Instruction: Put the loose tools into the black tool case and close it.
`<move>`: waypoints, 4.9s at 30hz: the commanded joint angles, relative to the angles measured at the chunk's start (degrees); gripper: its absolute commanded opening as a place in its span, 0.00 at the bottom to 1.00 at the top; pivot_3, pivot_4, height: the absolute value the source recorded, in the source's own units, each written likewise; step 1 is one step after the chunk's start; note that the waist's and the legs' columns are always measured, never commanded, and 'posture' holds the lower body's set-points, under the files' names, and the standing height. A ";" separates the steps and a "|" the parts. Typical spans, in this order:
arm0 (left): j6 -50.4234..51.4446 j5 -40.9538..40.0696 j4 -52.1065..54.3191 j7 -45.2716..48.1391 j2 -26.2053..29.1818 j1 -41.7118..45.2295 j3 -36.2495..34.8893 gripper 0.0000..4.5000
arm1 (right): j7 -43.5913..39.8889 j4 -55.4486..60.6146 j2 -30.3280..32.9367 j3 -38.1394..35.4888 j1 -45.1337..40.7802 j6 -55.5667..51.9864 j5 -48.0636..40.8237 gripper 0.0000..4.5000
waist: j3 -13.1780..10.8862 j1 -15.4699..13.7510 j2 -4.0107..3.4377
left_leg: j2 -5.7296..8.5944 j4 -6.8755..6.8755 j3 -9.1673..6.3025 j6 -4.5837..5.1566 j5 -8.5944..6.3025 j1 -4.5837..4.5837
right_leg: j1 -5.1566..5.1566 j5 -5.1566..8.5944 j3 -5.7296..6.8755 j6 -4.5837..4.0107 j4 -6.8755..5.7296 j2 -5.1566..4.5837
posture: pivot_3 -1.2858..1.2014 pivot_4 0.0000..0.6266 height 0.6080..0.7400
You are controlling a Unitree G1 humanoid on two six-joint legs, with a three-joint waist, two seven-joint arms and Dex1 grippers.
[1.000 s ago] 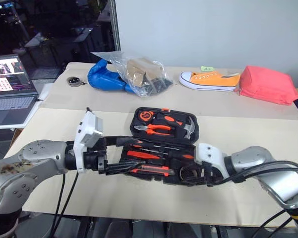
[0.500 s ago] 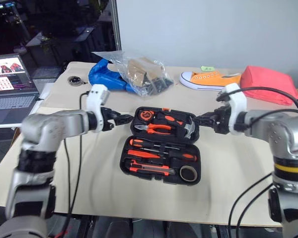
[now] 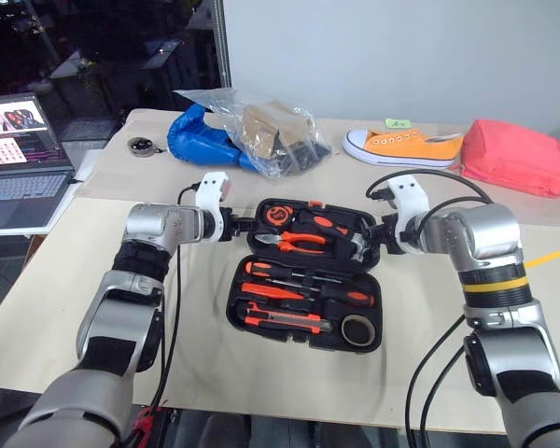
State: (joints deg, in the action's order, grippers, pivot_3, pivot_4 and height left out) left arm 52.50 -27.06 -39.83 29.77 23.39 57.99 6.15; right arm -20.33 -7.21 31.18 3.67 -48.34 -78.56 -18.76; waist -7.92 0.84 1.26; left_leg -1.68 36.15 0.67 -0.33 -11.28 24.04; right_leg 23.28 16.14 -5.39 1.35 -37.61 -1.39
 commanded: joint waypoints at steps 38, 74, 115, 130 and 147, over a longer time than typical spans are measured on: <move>-5.57 8.68 10.93 10.52 -3.11 -3.31 -3.89 0.00 | -3.03 11.22 -7.81 -14.64 10.43 17.46 -3.64 0.01 | 0.00 0.36 -0.01 | 0.00 0.05 -0.10 0.04 0.07 -0.20 | -0.13 0.00 -0.05 0.01 -0.26 0.07 | 0.52 0.24 1.00; -16.53 -12.19 56.85 33.97 30.21 -53.72 -27.29 0.56 | -35.65 31.44 19.03 -21.32 71.07 78.06 3.08 0.35 | -0.16 1.55 0.18 | -0.41 -0.20 0.37 0.26 0.01 -1.74 | -1.27 0.52 -0.20 0.18 -0.35 -0.04 | 0.52 0.24 1.00; -13.32 -5.63 62.23 25.27 24.86 -39.16 2.34 0.57 | -8.11 46.08 -2.43 -1.08 37.20 21.91 -4.30 0.71 | -0.30 1.90 0.44 | -0.82 -0.24 0.85 0.15 -0.20 -0.74 | -0.28 0.31 -0.24 -0.36 -0.15 0.31 | 0.52 0.24 1.00; -16.10 0.06 56.88 29.55 22.42 -37.97 6.32 0.57 | 0.50 38.93 -10.12 5.50 31.91 16.83 -2.31 0.94 | -0.22 1.67 0.34 | -0.85 -0.10 0.81 0.16 -0.18 -1.27 | -0.89 0.54 -0.22 0.03 -0.20 0.37 | 0.52 0.24 1.00; -15.83 0.42 57.73 29.02 22.82 -38.44 5.23 0.57 | 1.36 36.53 -10.98 7.17 31.00 18.77 0.32 0.33 | -0.22 1.73 0.34 | -0.86 -0.12 0.78 0.16 -0.18 -1.22 | -0.85 0.54 -0.20 0.03 -0.18 0.37 | 0.52 0.24 1.00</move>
State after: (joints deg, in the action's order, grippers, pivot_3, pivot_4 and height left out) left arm 35.32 -28.31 18.20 59.01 45.63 20.42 10.86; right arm -18.91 26.42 19.38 11.75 -17.18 -59.81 -18.55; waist -8.14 2.57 1.60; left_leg -2.55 36.03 1.46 -0.16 -11.47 22.82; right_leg 22.42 16.68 -5.59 1.38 -37.79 -1.02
